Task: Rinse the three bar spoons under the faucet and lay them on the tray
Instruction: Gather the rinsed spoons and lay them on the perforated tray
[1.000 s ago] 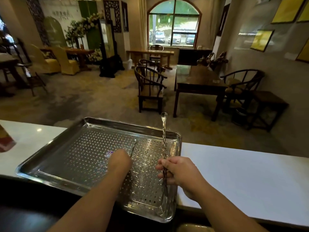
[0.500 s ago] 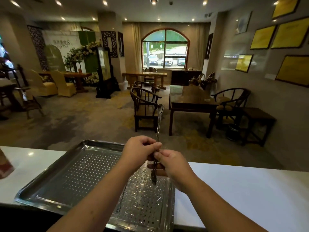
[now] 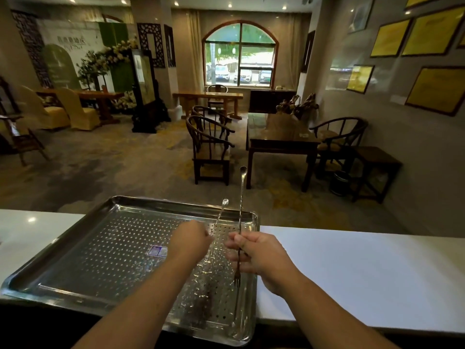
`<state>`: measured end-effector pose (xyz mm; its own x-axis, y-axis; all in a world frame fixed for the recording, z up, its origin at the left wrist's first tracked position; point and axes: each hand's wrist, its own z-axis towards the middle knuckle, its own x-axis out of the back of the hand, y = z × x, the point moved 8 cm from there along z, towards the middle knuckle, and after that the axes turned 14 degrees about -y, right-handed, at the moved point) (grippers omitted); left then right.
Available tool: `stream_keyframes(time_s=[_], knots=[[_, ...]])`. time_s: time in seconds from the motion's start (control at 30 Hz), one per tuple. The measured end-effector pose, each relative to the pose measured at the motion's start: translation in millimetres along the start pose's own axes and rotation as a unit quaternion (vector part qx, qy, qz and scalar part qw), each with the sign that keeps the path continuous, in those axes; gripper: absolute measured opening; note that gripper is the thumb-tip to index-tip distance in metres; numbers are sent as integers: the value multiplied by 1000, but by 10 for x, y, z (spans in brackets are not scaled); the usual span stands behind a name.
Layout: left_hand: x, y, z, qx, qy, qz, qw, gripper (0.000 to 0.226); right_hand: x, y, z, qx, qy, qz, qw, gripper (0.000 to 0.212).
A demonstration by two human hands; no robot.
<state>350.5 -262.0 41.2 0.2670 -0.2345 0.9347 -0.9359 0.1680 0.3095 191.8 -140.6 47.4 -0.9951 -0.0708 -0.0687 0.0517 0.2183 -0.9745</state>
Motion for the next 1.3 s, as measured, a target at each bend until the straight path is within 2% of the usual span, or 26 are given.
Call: stream_keyframes(time_s=[0.13,0.33,0.43,0.5,0.53,0.6,0.63,0.7,0.8,0.9,0.97,1.03,1.1,1.17,1.3], knots=[[-465,-186,200,55,-37,34,997,23,86,139,-6,-8,0,5,1000,17],[-716,-307,238,73,-68,103,990,15,162,119,-67,-2,4,-10,1000,19],[-583,-257,86,69,-56,43,995,18,162,49,-90,-1,8,-14,1000,18],[-289,-63,-42,13,-12,-78,997,34,150,0,-91,2,9,-18,1000,17],[-101,70,-141,-25,3,-176,984,41,137,-32,-92,4,8,-15,1000,17],[259,388,-344,-114,4,-339,934,39,92,-110,-93,11,3,-13,1000,18],[425,554,-451,-160,7,-361,919,30,59,-160,-91,18,-2,-17,1000,19],[669,760,-609,-202,18,-352,914,7,-9,-259,-90,31,-9,-23,999,21],[816,788,-625,-194,39,-331,923,17,-76,-355,-96,36,-10,-33,999,21],[816,762,-564,-175,43,-301,936,6,-77,-367,-98,18,16,-74,997,20],[698,719,-468,-153,36,-279,947,7,-30,-325,-42,-33,63,-209,975,24],[450,681,-343,-126,14,-248,960,18,-32,-259,45,-108,83,-397,908,21],[141,647,-197,-99,-21,-226,969,21,-89,-116,160,-179,56,-517,835,26],[-154,594,-62,-75,-50,-194,977,22,-116,102,301,-219,17,-530,819,38],[-605,404,139,-48,-99,-145,983,28,-186,518,531,-264,-41,-531,804,39]])
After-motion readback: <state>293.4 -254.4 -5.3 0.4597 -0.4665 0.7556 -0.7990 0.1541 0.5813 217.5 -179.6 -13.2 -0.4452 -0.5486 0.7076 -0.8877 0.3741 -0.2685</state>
